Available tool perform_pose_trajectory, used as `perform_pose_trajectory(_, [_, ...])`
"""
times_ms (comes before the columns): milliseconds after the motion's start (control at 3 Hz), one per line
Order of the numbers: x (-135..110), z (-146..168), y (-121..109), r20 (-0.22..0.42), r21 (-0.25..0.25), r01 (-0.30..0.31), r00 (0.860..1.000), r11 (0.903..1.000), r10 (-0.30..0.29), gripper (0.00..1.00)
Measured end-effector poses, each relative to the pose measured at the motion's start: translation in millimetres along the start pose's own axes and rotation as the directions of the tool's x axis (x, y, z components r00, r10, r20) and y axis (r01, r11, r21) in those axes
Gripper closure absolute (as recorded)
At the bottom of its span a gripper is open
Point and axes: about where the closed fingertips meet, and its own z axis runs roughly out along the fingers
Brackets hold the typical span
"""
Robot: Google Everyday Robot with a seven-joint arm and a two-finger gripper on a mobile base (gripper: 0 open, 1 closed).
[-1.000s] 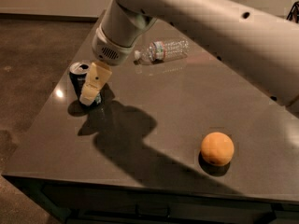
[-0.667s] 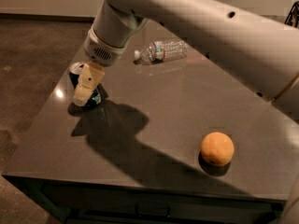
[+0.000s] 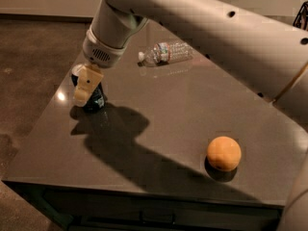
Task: Move pepsi can near orange
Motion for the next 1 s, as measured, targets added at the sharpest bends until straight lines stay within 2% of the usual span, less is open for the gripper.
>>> perform_pose_trajectory(667, [0.5, -7.0, -3.7, 0.013, -0.007, 0.01, 1.0, 0.9999, -0.01, 0.62])
perform_pose_trajectory(1000, [1.5, -26.0, -5.6, 0.028, 0.006, 0.016, 0.999, 0.9999, -0.016, 0.85])
